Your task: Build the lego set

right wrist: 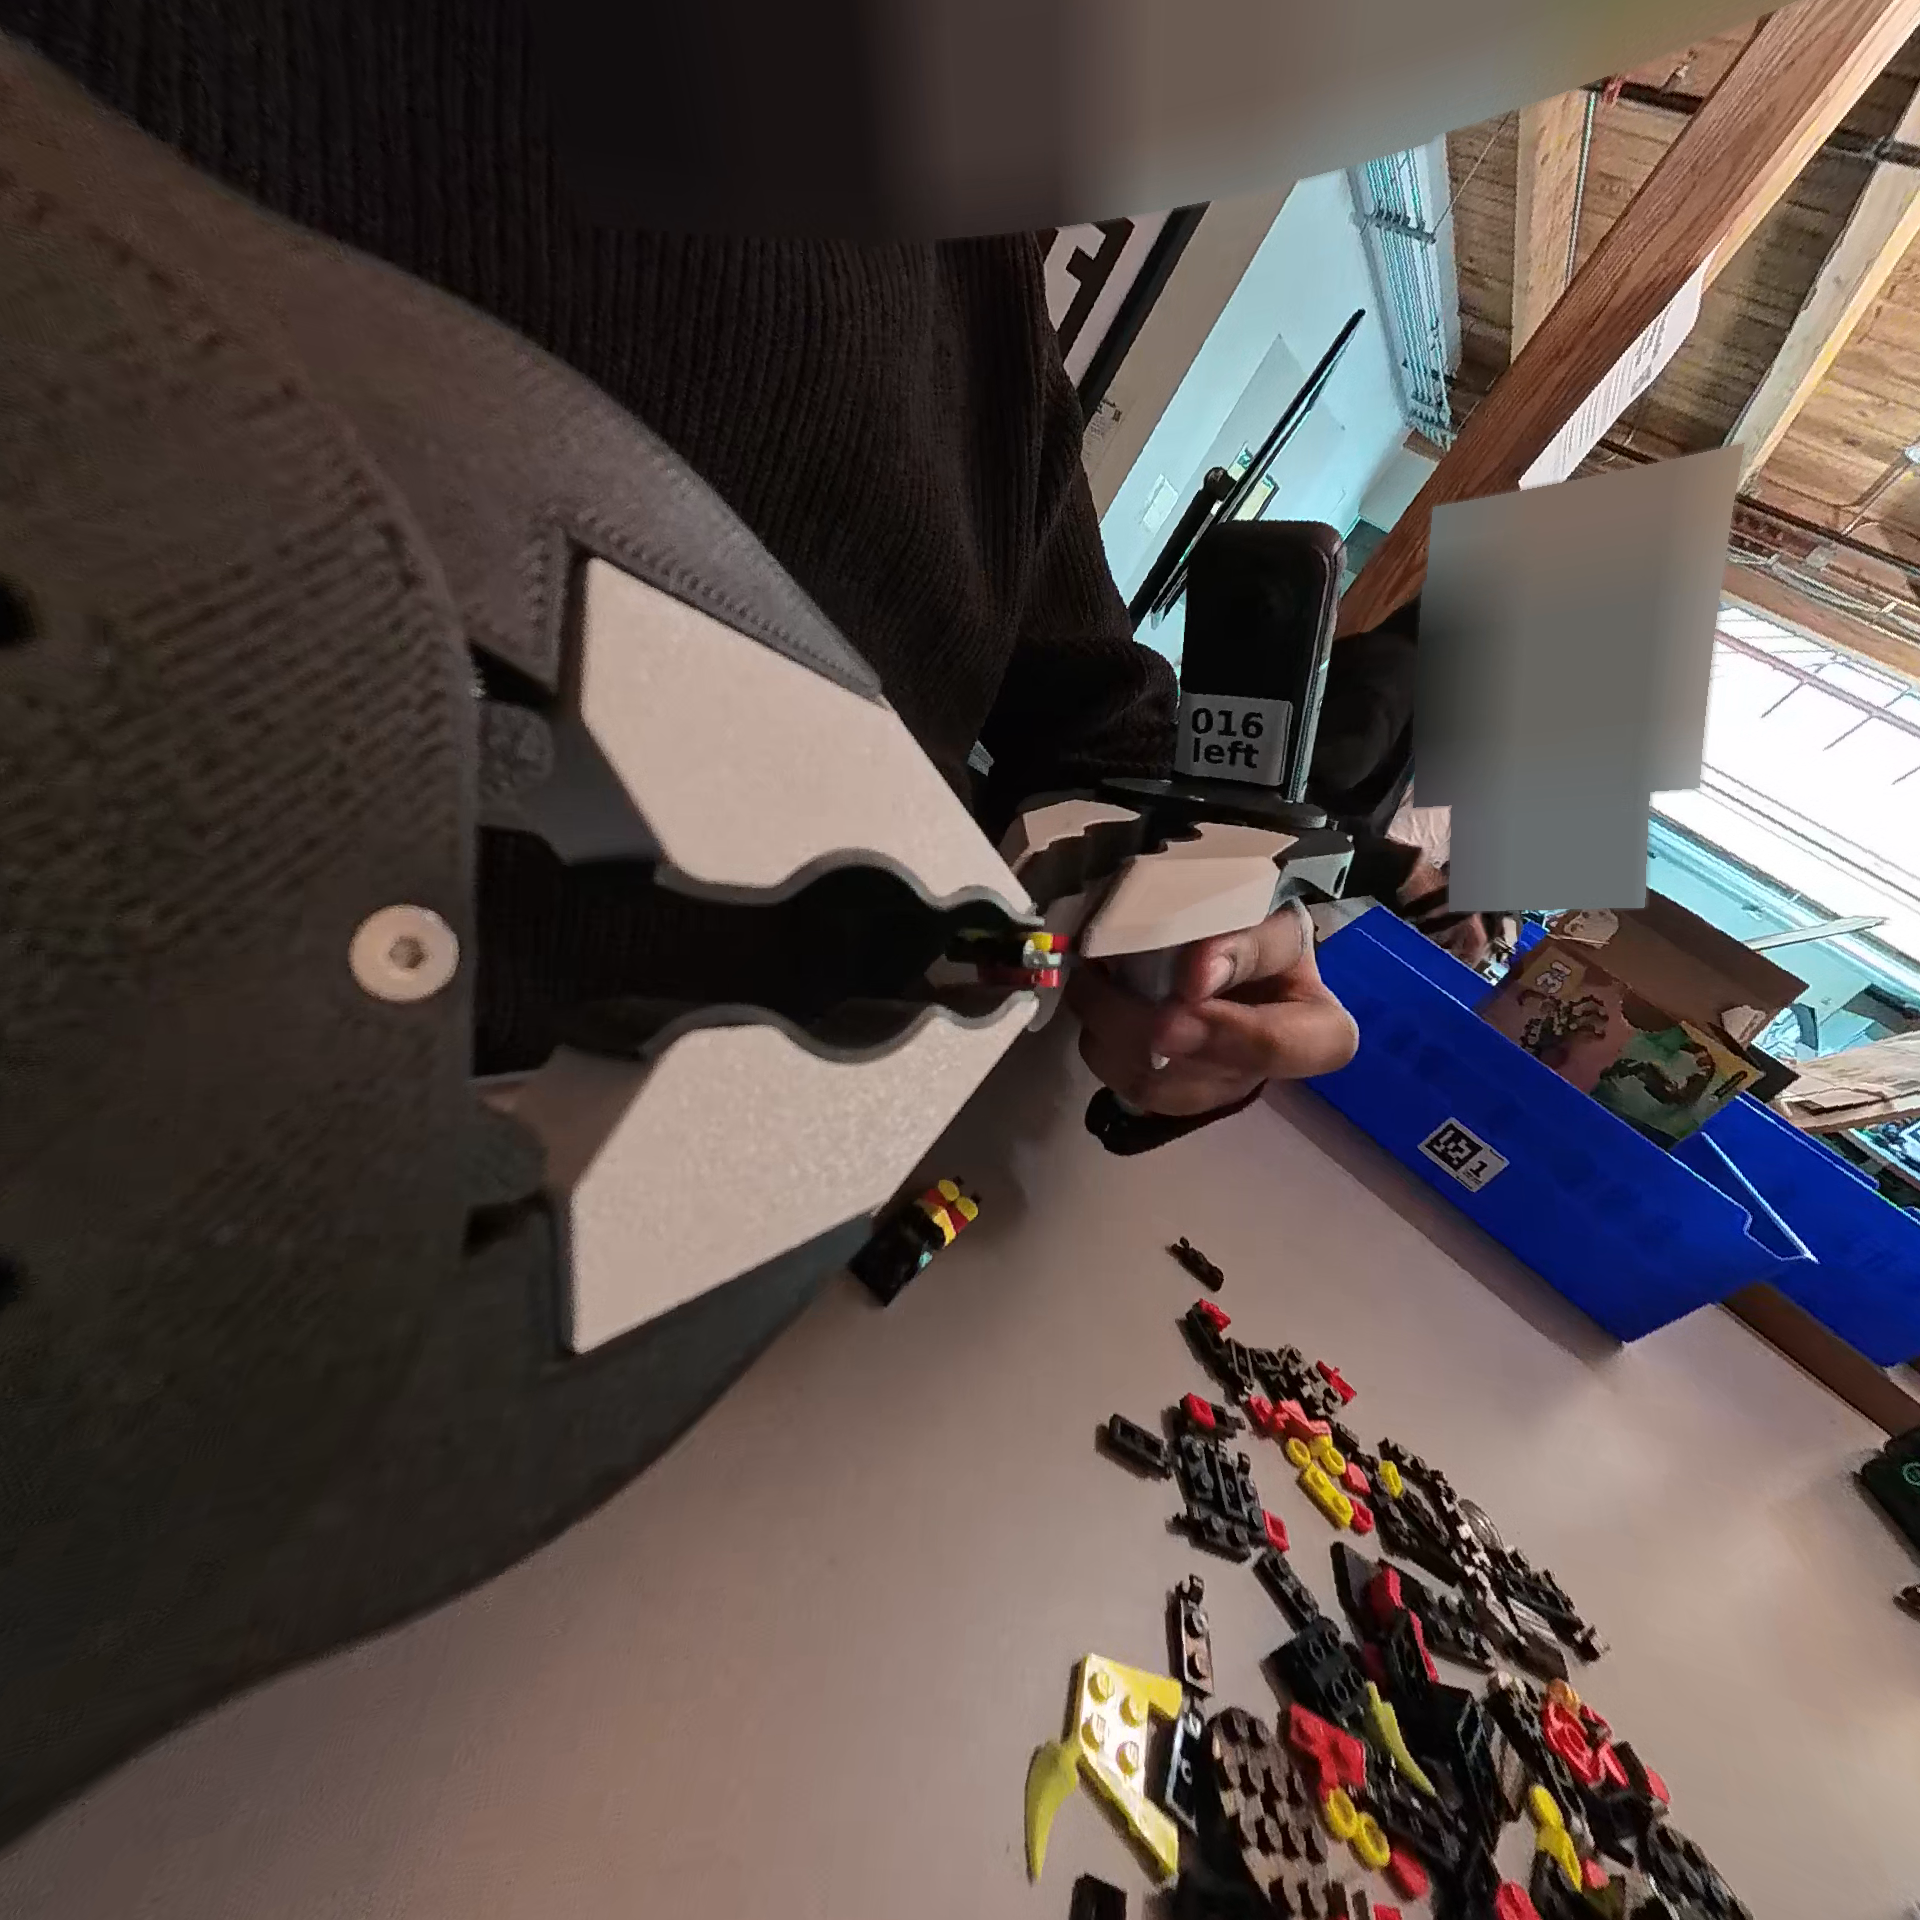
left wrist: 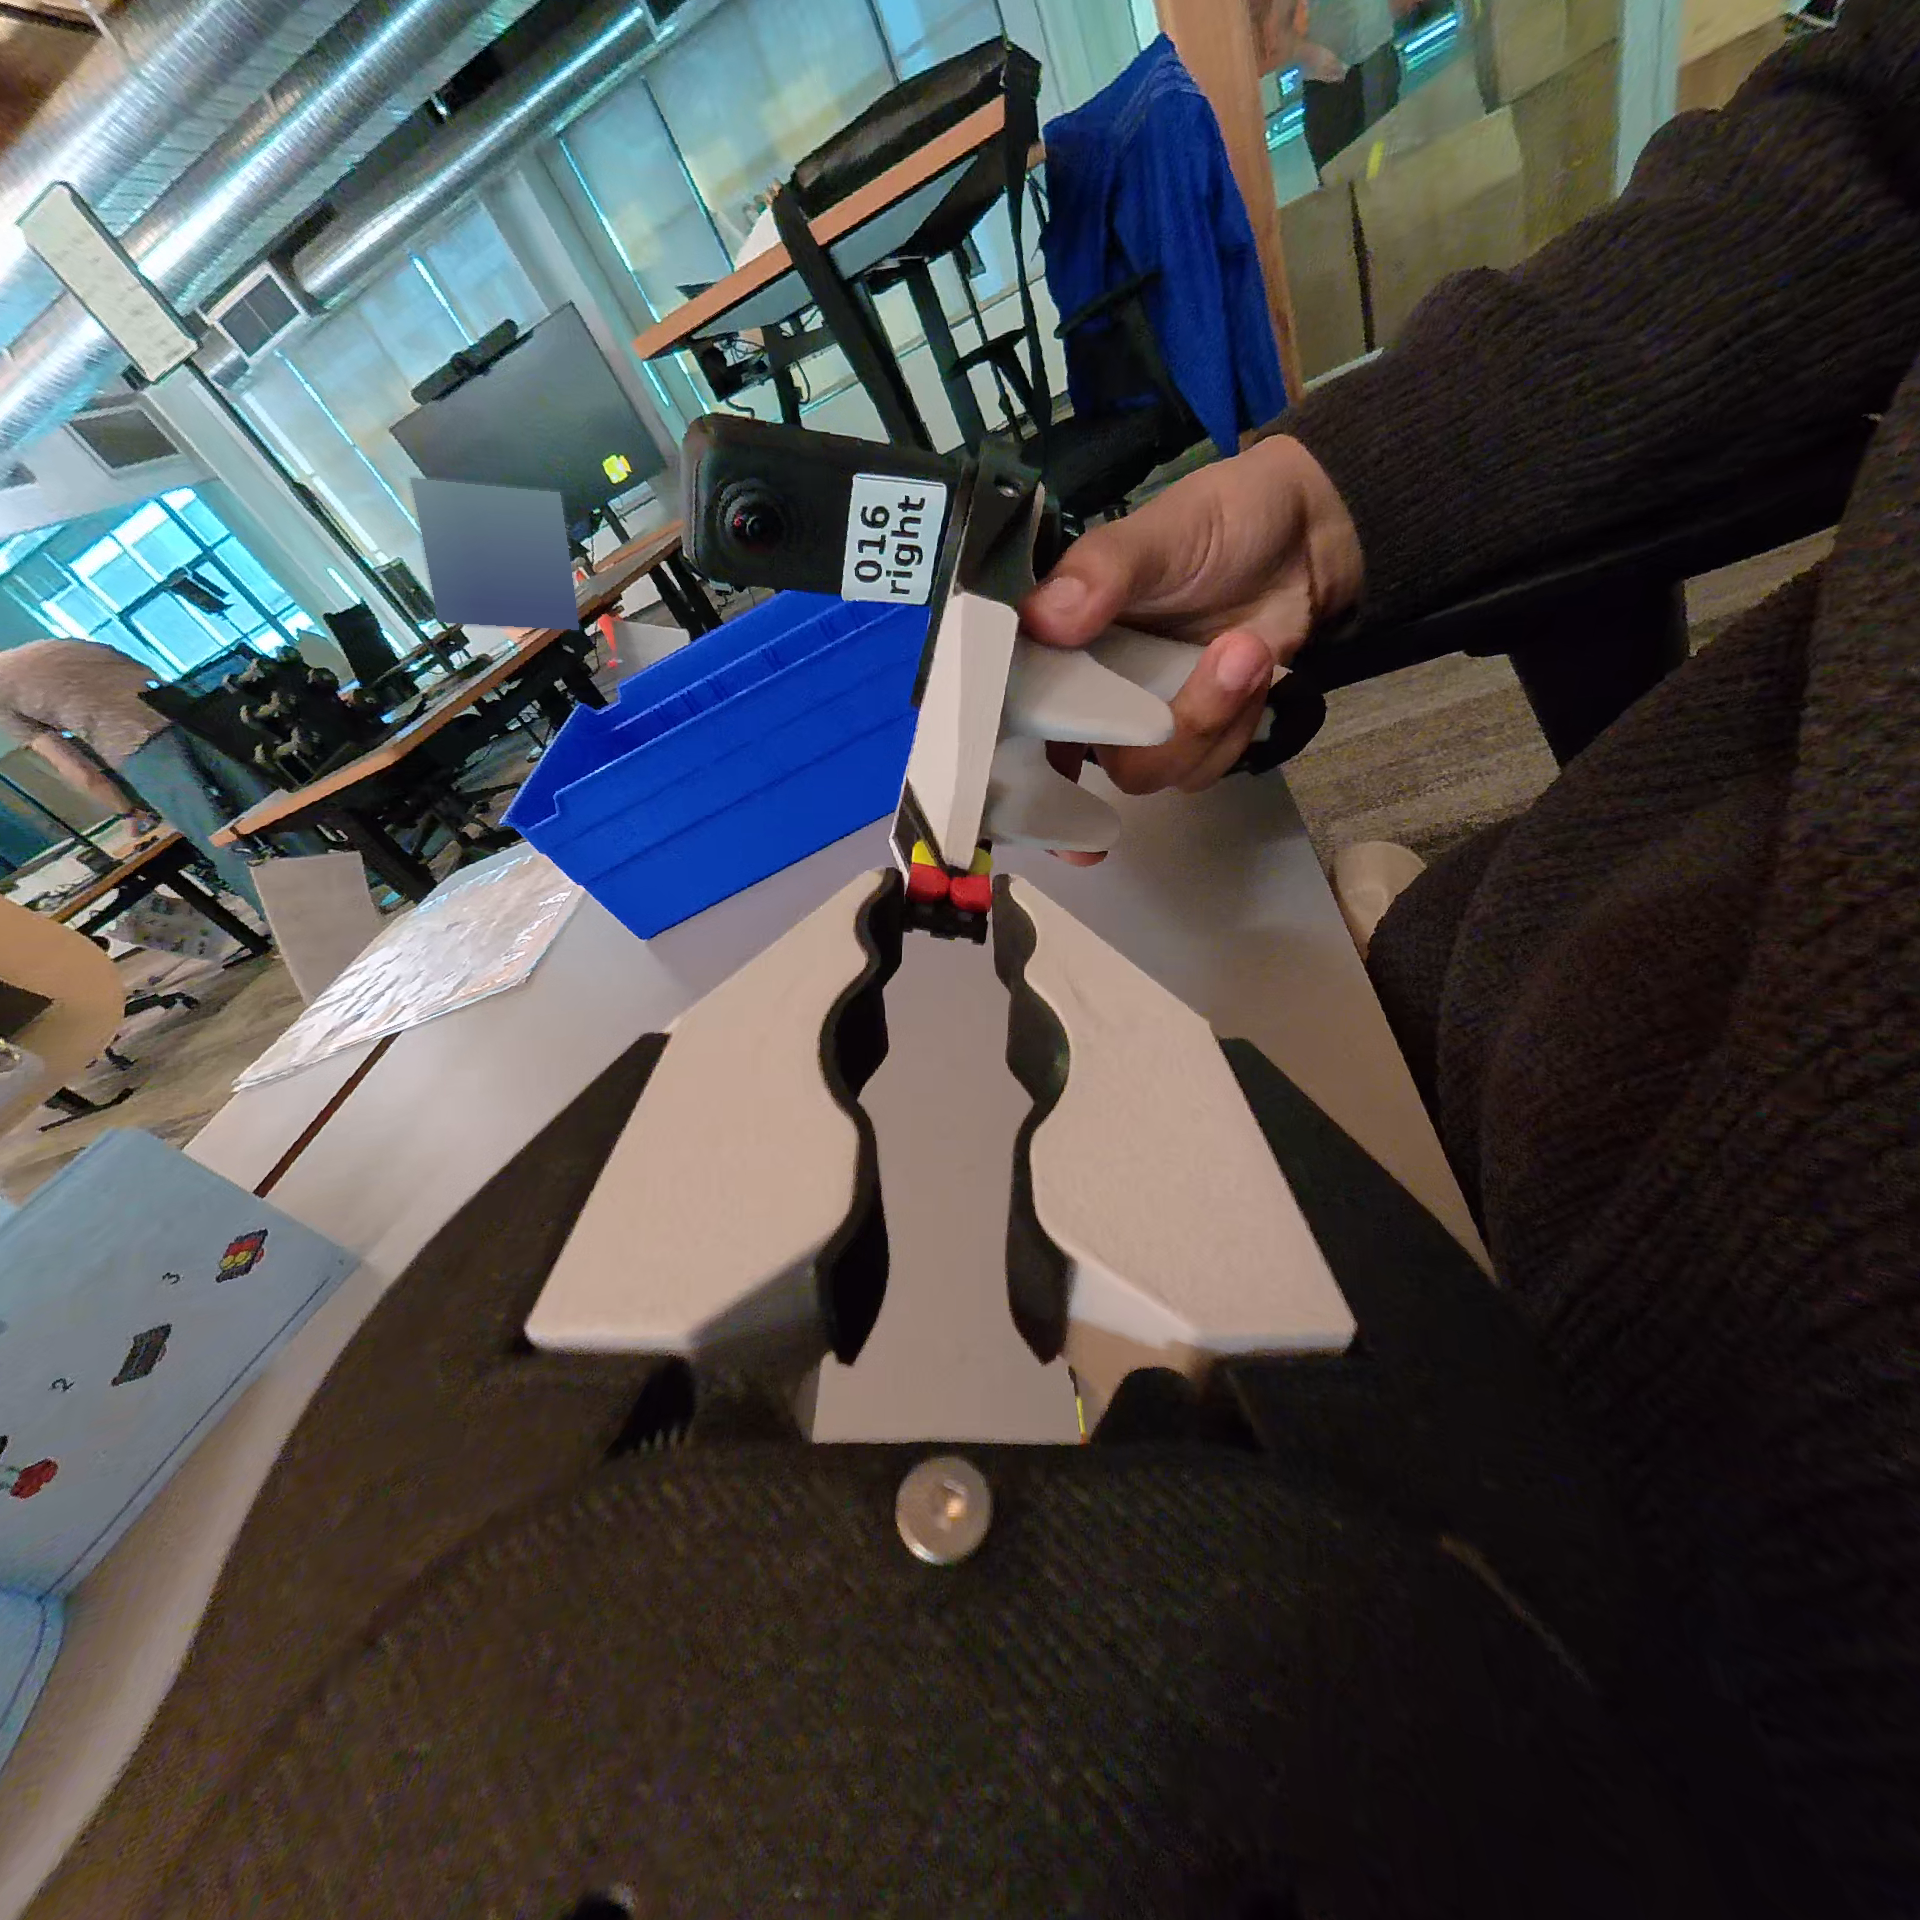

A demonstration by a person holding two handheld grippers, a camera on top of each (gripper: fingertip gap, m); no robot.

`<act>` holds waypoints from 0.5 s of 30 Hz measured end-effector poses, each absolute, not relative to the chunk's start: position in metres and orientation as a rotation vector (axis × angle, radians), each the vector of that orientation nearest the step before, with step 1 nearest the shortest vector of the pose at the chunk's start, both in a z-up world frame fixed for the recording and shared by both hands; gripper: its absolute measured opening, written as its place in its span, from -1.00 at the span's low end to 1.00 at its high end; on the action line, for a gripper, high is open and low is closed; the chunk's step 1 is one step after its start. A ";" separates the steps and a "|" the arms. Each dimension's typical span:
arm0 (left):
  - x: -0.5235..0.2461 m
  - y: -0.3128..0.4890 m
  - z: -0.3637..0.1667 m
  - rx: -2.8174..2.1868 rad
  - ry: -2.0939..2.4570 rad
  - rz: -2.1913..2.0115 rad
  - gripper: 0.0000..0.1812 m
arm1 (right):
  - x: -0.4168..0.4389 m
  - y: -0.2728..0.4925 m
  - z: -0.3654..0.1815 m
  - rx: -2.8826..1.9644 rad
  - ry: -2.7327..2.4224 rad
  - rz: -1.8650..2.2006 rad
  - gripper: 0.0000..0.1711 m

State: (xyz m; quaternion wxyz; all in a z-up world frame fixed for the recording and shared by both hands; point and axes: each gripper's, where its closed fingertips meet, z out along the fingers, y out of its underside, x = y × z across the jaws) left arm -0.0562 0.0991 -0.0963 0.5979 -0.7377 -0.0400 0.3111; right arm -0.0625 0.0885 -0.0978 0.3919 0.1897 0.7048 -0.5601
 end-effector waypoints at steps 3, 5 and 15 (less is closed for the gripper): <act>-0.056 0.099 -0.097 -1.715 -0.084 0.729 -0.85 | -0.062 0.088 -0.099 0.485 1.794 -1.417 -0.91; -0.056 0.099 -0.097 -1.721 -0.075 0.735 -0.85 | -0.062 0.088 -0.099 0.488 1.796 -1.411 -0.91; -0.056 0.098 -0.101 -1.761 -0.026 0.790 -0.85 | -0.060 0.089 -0.103 0.492 1.806 -1.383 -0.90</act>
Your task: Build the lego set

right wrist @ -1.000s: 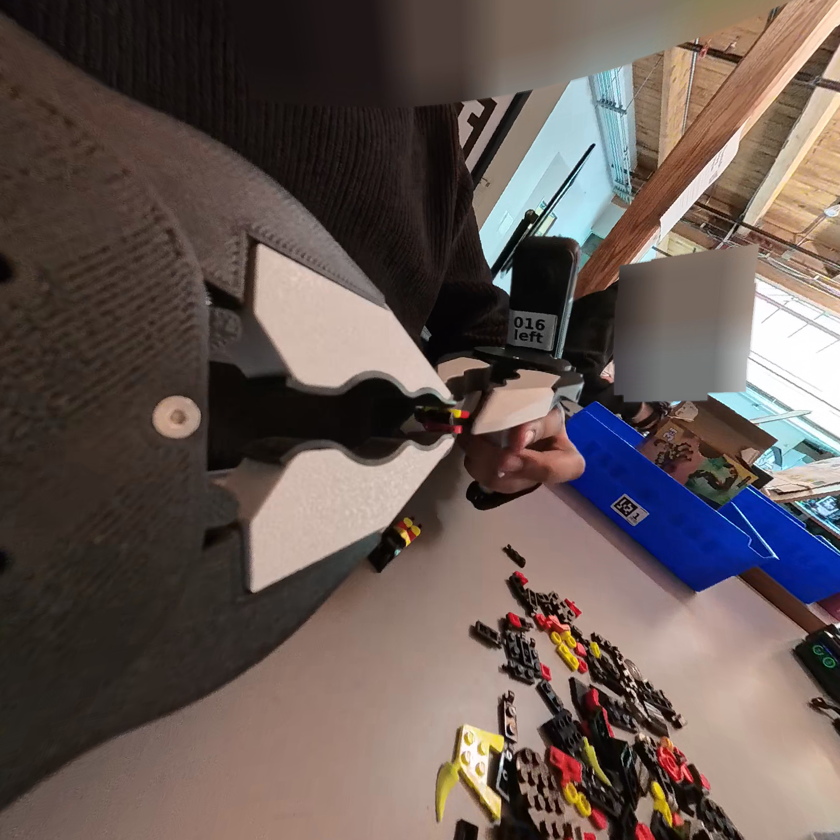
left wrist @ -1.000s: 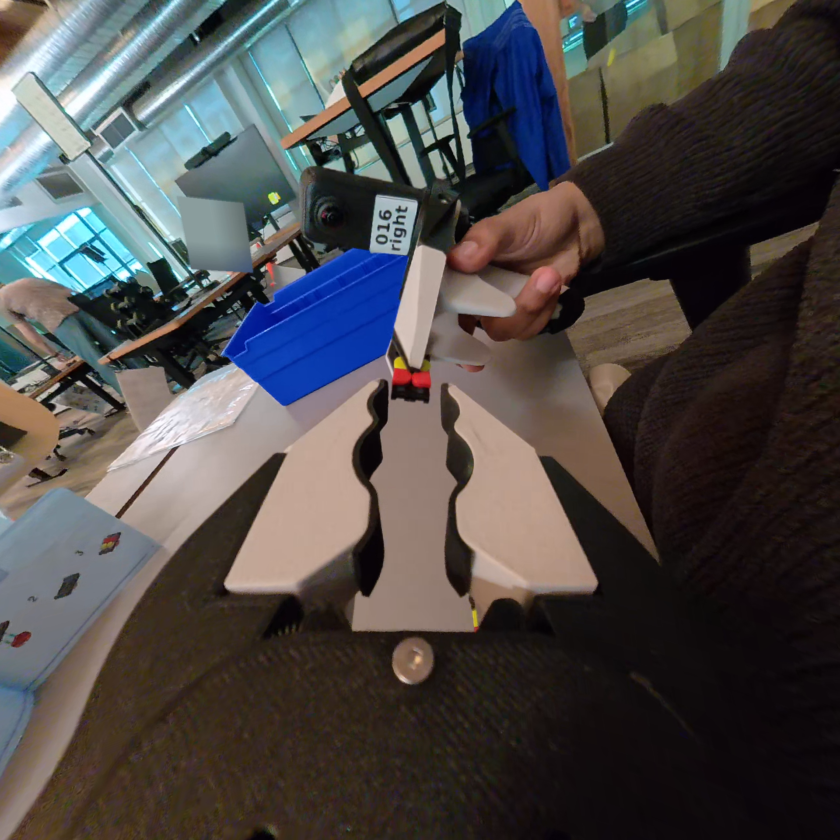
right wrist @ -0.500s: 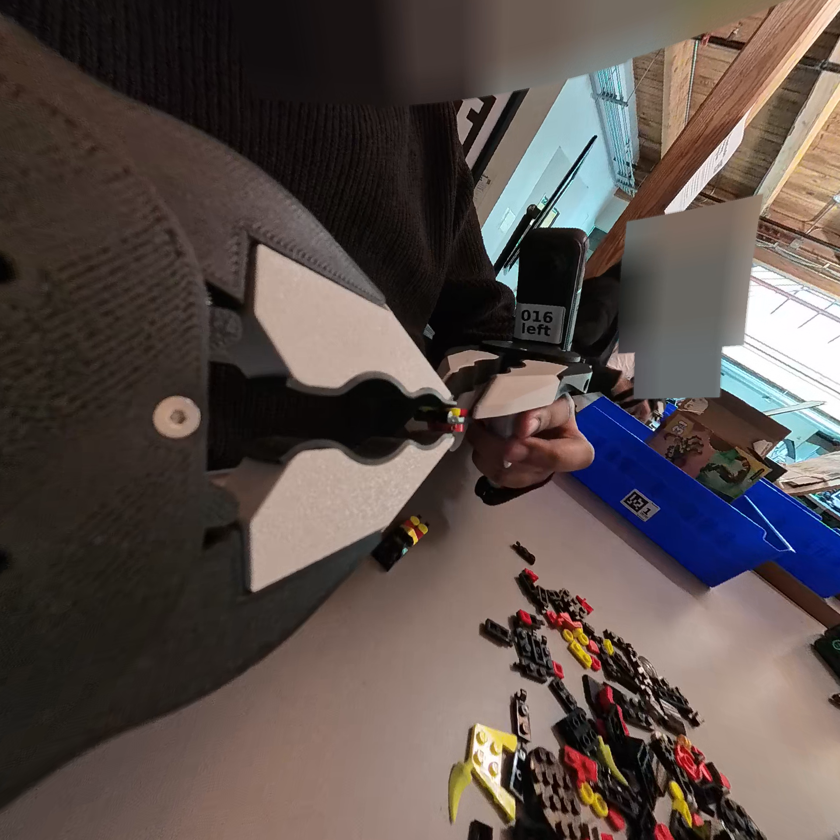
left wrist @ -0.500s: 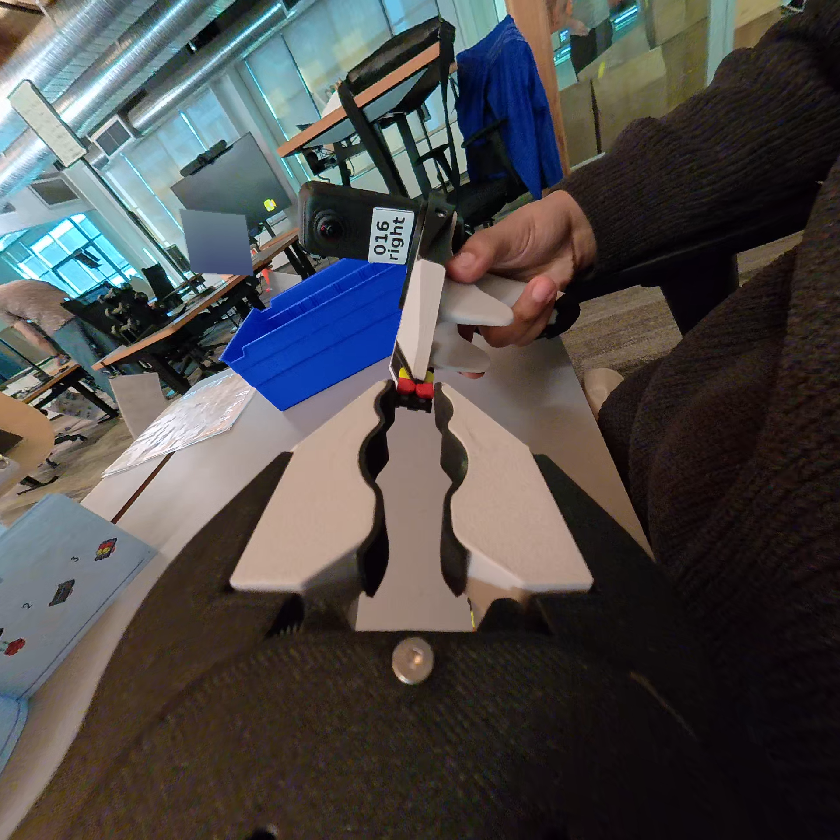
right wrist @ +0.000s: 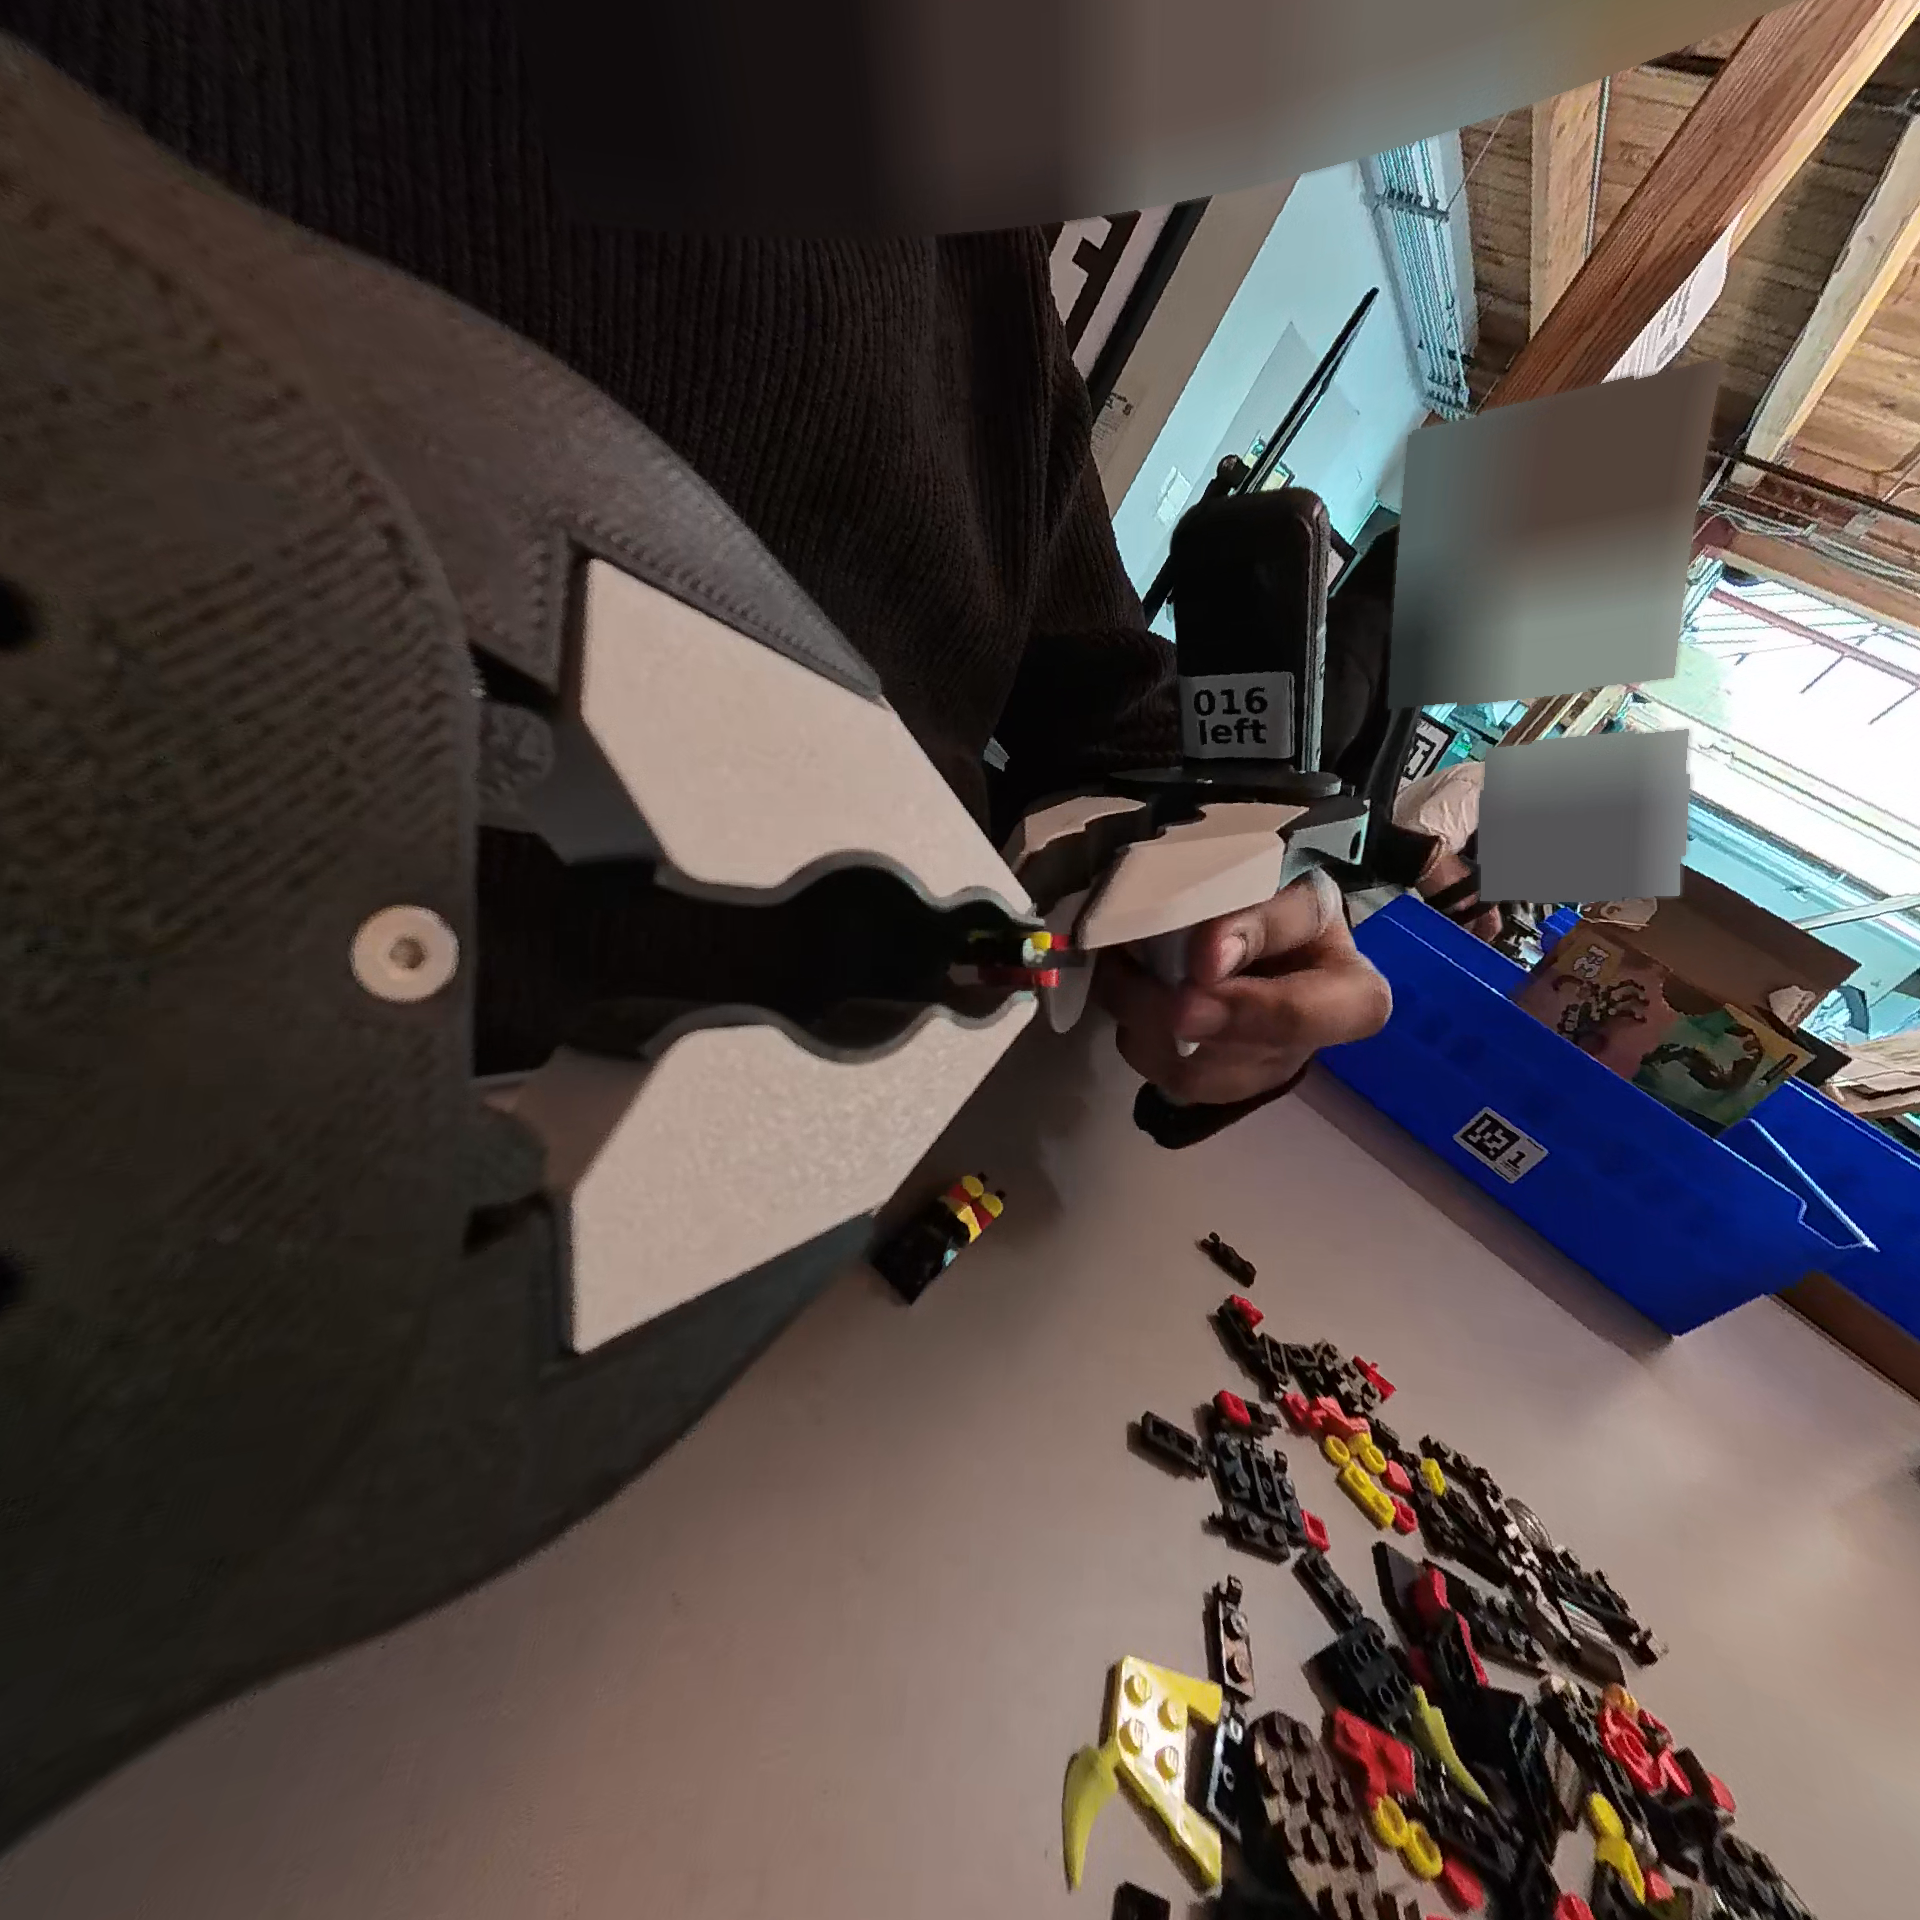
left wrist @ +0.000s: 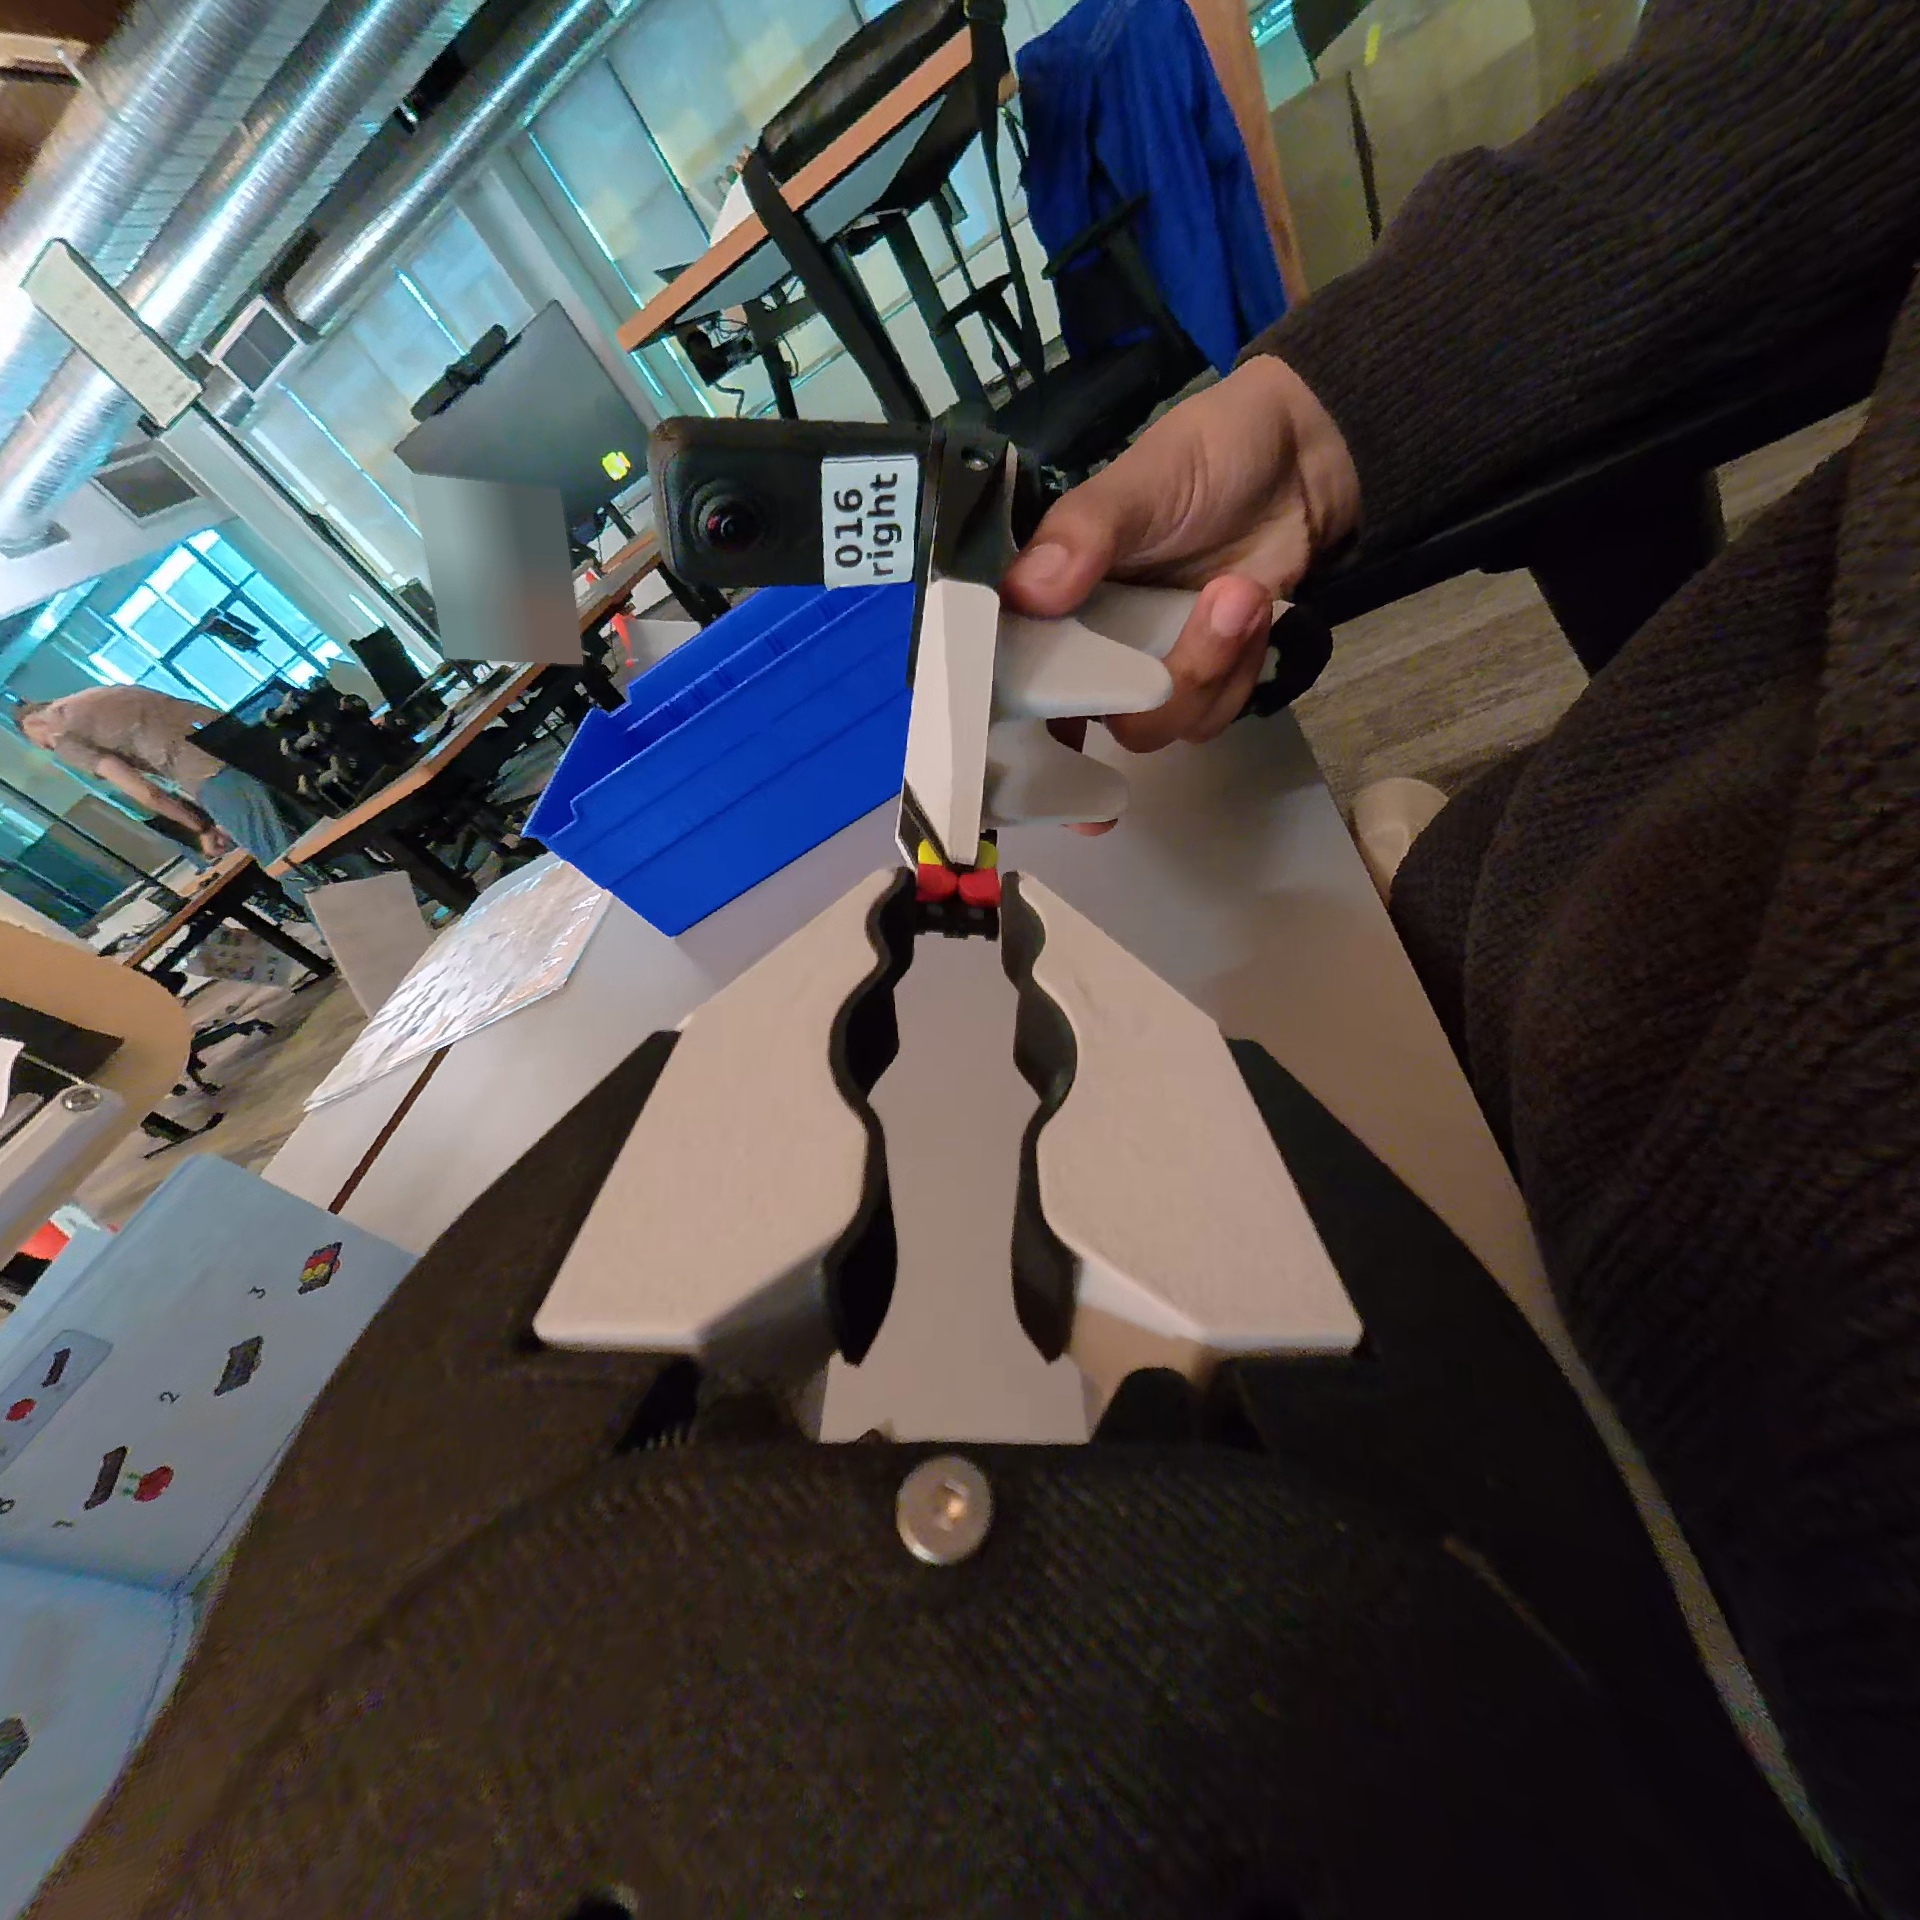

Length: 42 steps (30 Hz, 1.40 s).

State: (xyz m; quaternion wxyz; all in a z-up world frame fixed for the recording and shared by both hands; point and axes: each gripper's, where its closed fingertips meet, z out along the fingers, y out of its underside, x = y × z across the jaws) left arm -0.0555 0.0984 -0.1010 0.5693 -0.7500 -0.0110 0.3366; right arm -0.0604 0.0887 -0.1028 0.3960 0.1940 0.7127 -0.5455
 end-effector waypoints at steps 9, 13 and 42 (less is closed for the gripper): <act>-0.056 0.099 -0.102 -1.797 -0.014 0.780 -0.85 | -0.060 0.090 -0.104 0.494 1.803 -1.366 -0.90; -0.055 0.099 -0.102 -1.804 -0.001 0.780 -0.85 | -0.059 0.090 -0.103 0.490 1.798 -1.359 -0.91; -0.056 0.099 -0.108 -1.801 0.007 0.844 -0.72 | -0.059 0.090 -0.103 0.513 1.743 -1.334 -0.91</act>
